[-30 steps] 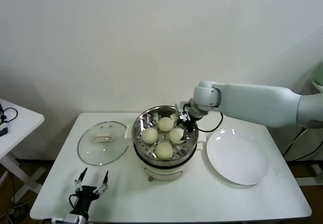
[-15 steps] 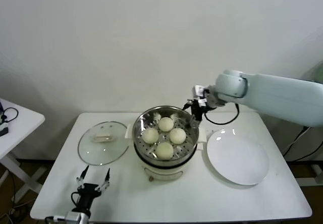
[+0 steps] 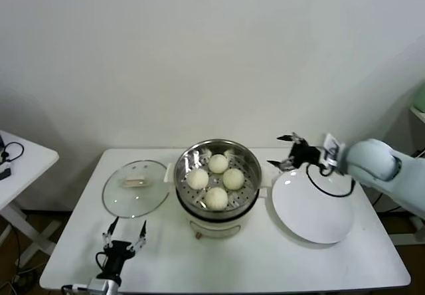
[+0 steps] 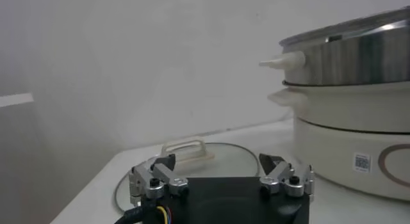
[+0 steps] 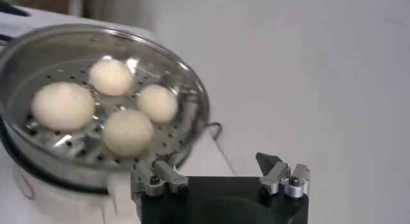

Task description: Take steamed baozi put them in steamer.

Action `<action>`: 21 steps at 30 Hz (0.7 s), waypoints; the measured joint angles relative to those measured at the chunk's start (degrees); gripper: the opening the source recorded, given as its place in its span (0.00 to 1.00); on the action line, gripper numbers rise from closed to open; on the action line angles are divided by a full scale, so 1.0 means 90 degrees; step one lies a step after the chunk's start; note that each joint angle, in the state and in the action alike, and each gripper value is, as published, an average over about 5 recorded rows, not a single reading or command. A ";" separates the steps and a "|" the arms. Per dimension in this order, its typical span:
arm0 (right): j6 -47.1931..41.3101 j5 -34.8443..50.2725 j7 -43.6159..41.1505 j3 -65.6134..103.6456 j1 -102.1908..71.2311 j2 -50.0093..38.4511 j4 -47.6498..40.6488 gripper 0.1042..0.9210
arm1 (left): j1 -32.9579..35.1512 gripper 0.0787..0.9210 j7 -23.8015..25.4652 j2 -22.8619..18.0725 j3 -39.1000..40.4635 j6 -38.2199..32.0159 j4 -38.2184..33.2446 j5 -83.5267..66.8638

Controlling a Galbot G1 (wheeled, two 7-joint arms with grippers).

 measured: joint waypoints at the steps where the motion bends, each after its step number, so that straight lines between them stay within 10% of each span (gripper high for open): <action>1: 0.0174 0.0012 0.0157 0.0073 -0.0218 -0.0171 0.0060 0.88 | -0.0005 0.88 -0.0001 -0.0010 0.0007 -0.0002 0.0003 -0.0001; 21: 0.2614 0.0781 0.2568 0.1761 -0.3015 -0.1106 0.0034 0.88 | -0.0095 0.88 -0.0073 -0.0073 0.0063 -0.0090 0.0116 -0.0032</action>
